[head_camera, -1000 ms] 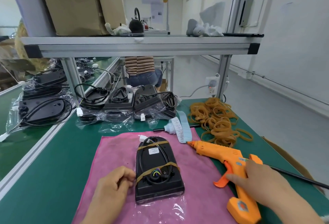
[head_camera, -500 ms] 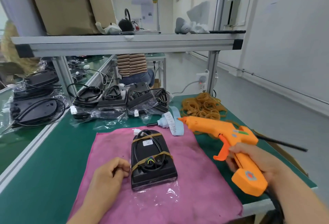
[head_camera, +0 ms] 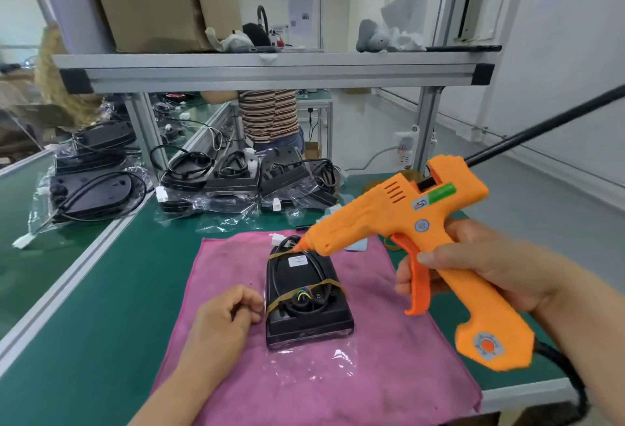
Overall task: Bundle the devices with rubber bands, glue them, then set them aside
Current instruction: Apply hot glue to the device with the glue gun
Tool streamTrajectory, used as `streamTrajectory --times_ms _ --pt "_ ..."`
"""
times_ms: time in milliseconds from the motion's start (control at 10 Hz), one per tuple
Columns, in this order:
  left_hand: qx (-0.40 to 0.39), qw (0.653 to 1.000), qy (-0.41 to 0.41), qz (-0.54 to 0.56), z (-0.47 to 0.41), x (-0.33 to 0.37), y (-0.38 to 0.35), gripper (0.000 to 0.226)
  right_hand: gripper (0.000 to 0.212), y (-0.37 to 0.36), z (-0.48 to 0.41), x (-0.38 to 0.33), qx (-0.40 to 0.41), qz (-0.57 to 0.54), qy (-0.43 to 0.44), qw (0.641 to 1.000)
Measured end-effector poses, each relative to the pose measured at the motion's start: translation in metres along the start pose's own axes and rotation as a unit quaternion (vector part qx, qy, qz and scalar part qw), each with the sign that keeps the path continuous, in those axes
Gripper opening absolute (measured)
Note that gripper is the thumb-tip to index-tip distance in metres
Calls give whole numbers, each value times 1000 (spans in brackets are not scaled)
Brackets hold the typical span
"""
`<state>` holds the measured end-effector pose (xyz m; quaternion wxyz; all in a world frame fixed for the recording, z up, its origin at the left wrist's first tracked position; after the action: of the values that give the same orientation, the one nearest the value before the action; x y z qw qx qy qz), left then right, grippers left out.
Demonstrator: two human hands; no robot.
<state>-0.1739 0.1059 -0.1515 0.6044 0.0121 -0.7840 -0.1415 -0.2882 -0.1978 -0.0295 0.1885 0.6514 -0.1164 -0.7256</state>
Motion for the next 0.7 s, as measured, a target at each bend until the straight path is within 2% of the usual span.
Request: streamTrajectory --times_ms 100,200,500,700 --pt "-3 1000 -3 -4 0 1 0 45 34 -3 -3 -5 -3 15 -1 1000" --pt "-4 1000 -4 -10 0 0 -1 46 50 -7 -5 -4 -32 -72 4 997" --pt "-8 1000 -1 -19 3 4 -1 46 50 -9 -12 3 -47 -71 2 996" --pt "3 1000 -9 -28 2 5 -1 34 50 -8 -14 3 -51 -70 3 996"
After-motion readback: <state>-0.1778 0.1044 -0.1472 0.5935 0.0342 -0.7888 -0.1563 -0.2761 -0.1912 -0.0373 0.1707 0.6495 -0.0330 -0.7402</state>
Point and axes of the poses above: each hand's wrist, its own z-axis away from the middle knuckle, its own y-axis out of the back of the hand, x = y × z, the point moved 4 cm from there along -z, towards the middle knuckle, and after that the axes turned 13 degrees about z, right-handed, at the moved point
